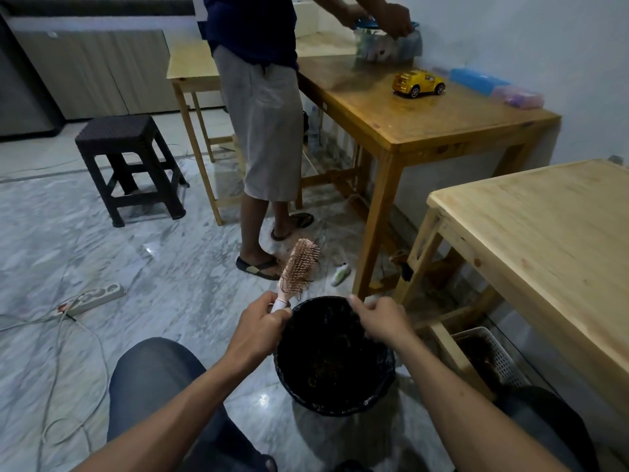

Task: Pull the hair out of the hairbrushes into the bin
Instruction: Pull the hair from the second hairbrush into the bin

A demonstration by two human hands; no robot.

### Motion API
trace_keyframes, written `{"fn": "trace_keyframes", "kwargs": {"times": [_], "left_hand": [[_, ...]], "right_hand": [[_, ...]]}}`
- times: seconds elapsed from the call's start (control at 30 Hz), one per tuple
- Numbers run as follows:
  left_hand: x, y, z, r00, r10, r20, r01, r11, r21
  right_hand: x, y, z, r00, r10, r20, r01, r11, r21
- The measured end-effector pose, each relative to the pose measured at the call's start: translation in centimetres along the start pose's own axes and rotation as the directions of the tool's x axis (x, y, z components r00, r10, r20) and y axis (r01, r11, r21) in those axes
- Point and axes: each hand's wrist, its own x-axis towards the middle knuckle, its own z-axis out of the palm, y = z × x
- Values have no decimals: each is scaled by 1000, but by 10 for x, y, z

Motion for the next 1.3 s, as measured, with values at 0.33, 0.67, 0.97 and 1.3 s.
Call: {"fn": "trace_keyframes", "kwargs": {"times": [0.33, 0.67, 0.97, 1.3], "left_hand": [[-6, -2, 16, 991, -4, 132, 3, 1000, 5], [6, -6, -7, 976, -93, -198, 83, 995, -57], [-8, 4, 9, 999, 0, -47, 7, 990, 142], [-11, 7, 17, 996, 72, -46, -59, 968, 245]], "right_hand": [[-6, -45, -19, 984, -156, 88, 63, 762, 645], [-1, 3, -29, 962, 270, -45, -177, 738, 651], [-5, -7, -11, 984, -53, 169, -2, 950, 313], [-10, -33, -9, 989, -138, 45, 78, 765, 639]]}}
